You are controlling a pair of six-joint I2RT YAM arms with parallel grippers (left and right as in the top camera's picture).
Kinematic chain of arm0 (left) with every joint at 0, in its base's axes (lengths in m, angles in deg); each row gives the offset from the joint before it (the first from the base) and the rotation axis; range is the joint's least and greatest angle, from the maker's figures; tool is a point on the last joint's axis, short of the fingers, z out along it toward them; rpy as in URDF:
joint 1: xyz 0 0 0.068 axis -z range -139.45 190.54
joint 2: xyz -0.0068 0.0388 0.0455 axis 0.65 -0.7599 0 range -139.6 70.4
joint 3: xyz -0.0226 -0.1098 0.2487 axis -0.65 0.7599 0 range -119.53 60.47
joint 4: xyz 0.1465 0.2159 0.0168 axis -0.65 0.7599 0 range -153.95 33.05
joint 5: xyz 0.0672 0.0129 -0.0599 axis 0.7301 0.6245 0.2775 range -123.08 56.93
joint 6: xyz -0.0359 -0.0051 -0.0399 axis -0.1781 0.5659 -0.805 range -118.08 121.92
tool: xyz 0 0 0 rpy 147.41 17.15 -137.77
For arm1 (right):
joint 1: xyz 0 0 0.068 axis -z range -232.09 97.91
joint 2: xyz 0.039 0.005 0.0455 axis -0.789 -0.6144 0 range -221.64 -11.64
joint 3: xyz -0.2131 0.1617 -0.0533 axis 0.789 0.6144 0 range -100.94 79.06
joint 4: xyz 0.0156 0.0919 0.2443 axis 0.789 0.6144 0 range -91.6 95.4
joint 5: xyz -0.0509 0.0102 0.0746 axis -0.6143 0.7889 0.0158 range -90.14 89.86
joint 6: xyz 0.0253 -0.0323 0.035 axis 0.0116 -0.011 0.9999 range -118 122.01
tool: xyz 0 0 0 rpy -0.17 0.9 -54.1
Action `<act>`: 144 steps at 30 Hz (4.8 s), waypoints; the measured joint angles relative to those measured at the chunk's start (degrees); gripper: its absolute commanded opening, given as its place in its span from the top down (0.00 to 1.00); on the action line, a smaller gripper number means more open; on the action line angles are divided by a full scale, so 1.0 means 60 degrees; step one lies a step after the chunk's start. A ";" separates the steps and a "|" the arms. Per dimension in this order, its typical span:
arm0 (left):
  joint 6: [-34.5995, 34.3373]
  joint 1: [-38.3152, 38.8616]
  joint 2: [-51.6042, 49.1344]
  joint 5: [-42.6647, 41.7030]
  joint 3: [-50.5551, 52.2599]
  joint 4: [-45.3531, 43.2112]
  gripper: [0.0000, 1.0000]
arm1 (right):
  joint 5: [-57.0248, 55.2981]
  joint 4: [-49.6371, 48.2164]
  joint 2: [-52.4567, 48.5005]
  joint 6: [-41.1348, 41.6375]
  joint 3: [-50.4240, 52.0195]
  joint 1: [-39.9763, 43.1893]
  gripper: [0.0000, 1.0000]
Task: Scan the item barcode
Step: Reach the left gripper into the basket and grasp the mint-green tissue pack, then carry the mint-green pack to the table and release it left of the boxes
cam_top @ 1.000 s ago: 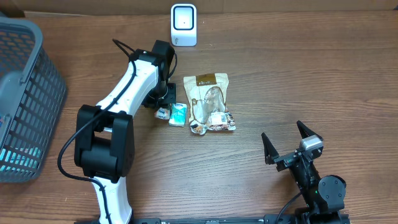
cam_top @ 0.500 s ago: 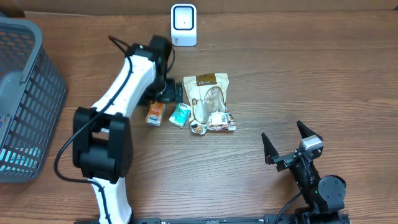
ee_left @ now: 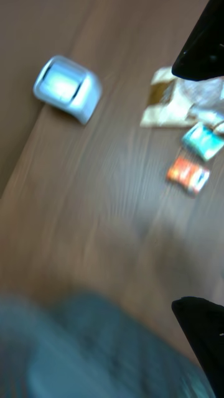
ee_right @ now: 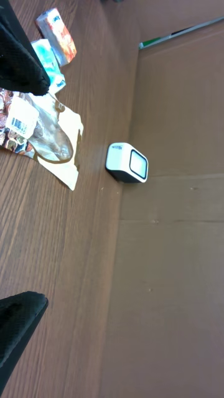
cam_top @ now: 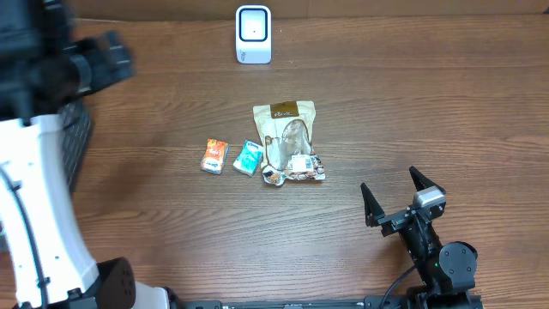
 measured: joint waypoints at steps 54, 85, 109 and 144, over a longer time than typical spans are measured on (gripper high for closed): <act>-0.1348 -0.6481 -0.4222 0.2932 0.5468 -0.2856 0.96 | 0.0000 0.0000 0.0000 0.0000 0.0000 0.0000 0.00; -0.0127 -0.3574 -0.1100 -0.1974 -0.1767 0.0576 0.96 | 0.0000 0.0000 0.0000 -0.0004 0.0000 0.0000 0.00; 0.1592 0.2998 -0.3009 0.1417 0.4062 -0.1100 0.96 | 0.0000 -0.0004 0.0000 -0.0004 0.0000 -0.0004 0.00; -0.0379 0.4586 -0.4852 -0.1249 0.5115 -0.2914 0.43 | 0.0000 0.0000 0.0000 -0.0004 0.0000 0.0000 0.00</act>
